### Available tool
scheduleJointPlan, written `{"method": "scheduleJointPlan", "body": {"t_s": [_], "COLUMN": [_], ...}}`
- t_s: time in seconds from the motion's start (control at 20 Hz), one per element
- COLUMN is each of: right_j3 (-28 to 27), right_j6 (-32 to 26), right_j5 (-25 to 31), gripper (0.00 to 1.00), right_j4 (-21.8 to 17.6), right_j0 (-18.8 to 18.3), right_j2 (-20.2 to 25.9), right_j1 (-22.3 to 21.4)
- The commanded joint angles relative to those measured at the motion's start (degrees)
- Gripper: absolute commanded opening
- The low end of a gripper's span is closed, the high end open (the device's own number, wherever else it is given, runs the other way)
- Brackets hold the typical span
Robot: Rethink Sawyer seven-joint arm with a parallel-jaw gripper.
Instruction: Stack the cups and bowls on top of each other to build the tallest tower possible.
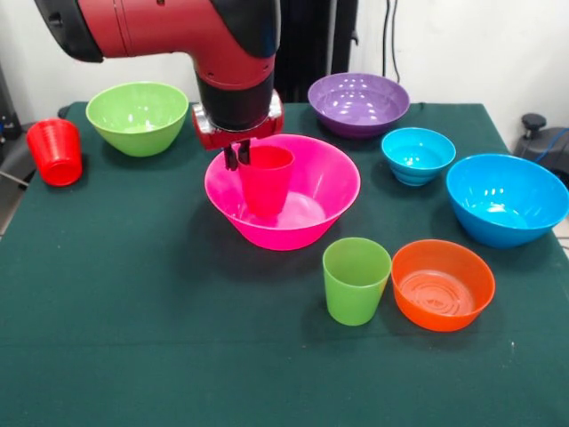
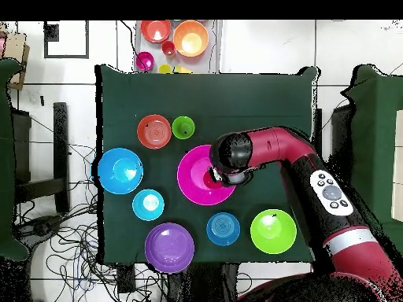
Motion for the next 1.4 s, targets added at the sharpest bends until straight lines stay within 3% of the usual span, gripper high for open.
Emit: {"method": "scheduleJointPlan", "body": {"t_s": [0.05,0.4,0.45,0.8,1.1,1.25,1.4], "right_j3": [3.9,5.4,5.5,5.6,12.9,15.2,21.4], "right_j6": [-15.0,-14.2,-13.8,-13.3,-11.3,-8.8,-5.4], "right_j5": [-4.8,-3.9,-3.7,-3.8,-2.1,-2.0,-6.8], "gripper": [0.0,0.0,1.0,1.0,1.0,1.0,1.0], "right_j4": [-2.1,0.7,0.6,0.0,3.0,4.4,4.2], "right_j0": [0.1,-0.4,-0.6,-0.8,-3.6,-3.3,-4.2], "right_j2": [4.2,7.0,7.4,8.4,10.9,11.7,12.4], "right_j1": [-0.4,-1.2,-1.0,-1.5,-10.1,-13.3,-16.6]}}
